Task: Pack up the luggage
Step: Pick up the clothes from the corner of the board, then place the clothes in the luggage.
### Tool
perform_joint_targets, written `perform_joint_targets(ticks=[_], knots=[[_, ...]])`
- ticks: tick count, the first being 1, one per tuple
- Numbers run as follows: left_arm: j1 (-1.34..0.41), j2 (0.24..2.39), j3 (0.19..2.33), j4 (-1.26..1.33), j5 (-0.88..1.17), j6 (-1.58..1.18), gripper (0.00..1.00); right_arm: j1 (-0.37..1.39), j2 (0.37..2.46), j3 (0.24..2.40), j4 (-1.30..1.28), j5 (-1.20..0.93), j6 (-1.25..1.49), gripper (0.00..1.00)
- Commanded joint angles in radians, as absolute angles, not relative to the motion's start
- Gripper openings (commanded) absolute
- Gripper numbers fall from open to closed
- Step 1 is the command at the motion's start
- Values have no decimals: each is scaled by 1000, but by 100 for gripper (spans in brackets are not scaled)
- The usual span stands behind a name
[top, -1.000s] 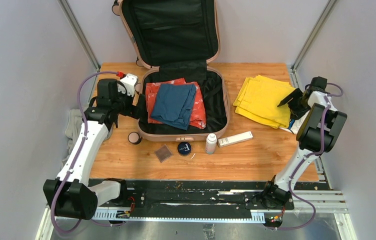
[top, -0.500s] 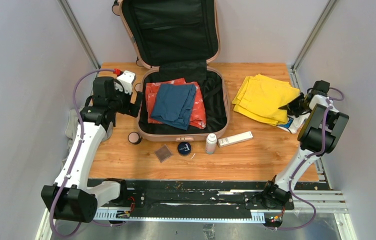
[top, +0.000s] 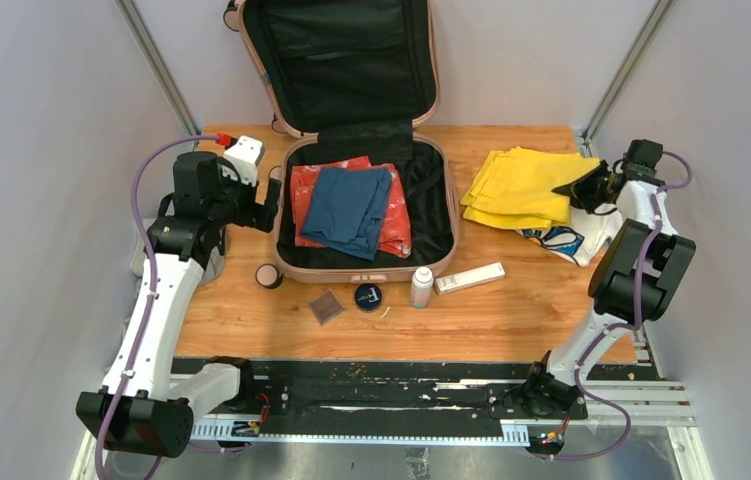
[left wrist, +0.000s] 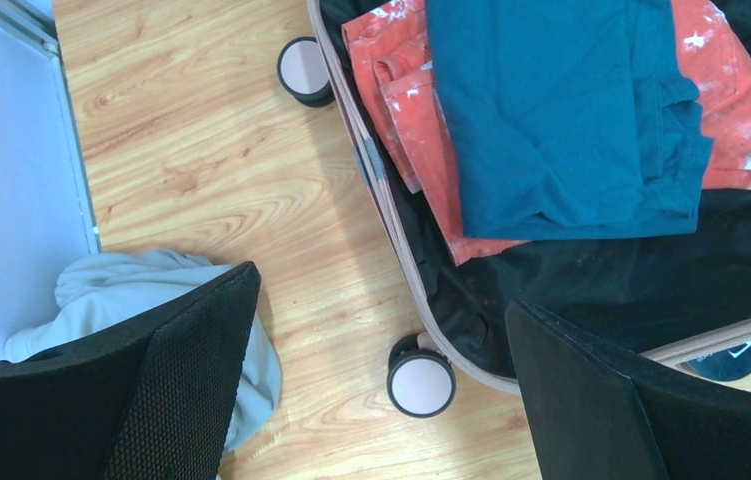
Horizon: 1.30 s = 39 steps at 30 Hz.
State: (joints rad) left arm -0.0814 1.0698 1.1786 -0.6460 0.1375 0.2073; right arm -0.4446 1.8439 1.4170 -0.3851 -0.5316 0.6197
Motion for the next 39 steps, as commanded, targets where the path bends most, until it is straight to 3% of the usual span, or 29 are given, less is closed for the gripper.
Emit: perform_joint_targets(ticks=[1, 8, 13, 17, 24, 29, 39], knots=[[-77, 1026, 1213, -681, 143, 183, 100, -390, 1758, 1507, -361, -561, 664, 0], [-48, 1026, 1234, -685, 113, 135, 100, -272, 1736, 1724, -469, -485, 619, 0], [110, 1121, 1272, -717, 206, 54, 100, -170, 1723, 1885, -548, -414, 581, 0], [214, 1158, 1287, -721, 308, 12, 100, -46, 1726, 2024, -609, -342, 530, 0], [238, 1125, 1248, -721, 316, 26, 100, 239, 1815, 2361, -738, -282, 454, 0], [245, 1110, 1222, -722, 346, 32, 100, 399, 1953, 2568, -735, -417, 465, 0], [245, 1107, 1188, -700, 332, 36, 100, 614, 2168, 2610, -442, -703, 528, 0]])
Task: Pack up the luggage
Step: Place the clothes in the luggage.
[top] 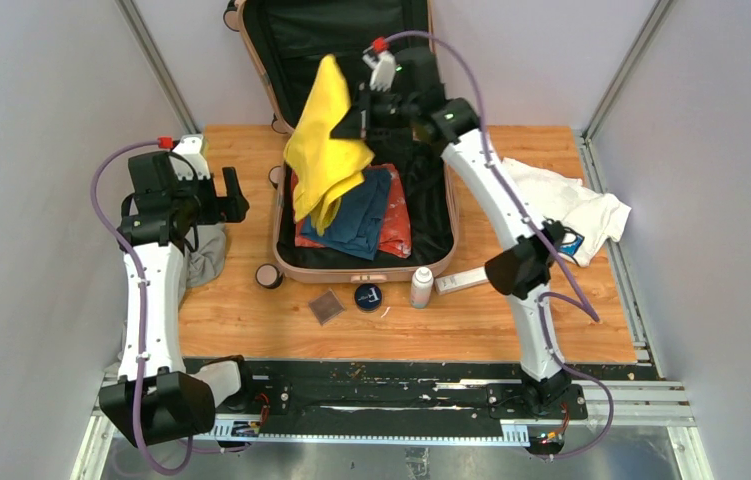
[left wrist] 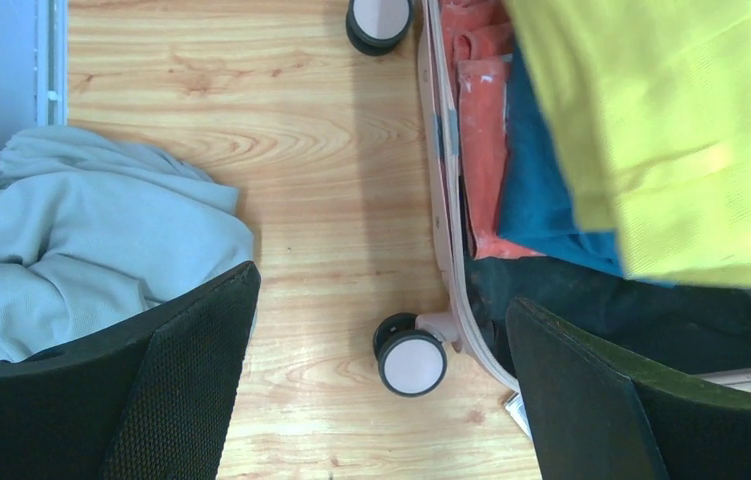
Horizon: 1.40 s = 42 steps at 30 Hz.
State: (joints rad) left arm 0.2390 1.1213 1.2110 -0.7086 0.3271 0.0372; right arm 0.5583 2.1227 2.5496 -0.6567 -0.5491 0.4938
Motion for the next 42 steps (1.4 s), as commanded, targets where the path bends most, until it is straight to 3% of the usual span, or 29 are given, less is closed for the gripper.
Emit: perform_joint_targets(ticks=[1, 9, 25, 42], knots=[[245, 1105, 1184, -700, 330, 38, 100, 615, 2185, 2609, -425, -710, 544, 0], [246, 1075, 1155, -680, 322, 49, 100, 637, 2264, 2605, -312, -724, 638, 0], [245, 1074, 1157, -678, 344, 27, 100, 642, 2234, 2529, -87, -521, 839, 0], [245, 1062, 1145, -674, 350, 42, 100, 572, 1905, 1796, -98, -340, 744, 0]])
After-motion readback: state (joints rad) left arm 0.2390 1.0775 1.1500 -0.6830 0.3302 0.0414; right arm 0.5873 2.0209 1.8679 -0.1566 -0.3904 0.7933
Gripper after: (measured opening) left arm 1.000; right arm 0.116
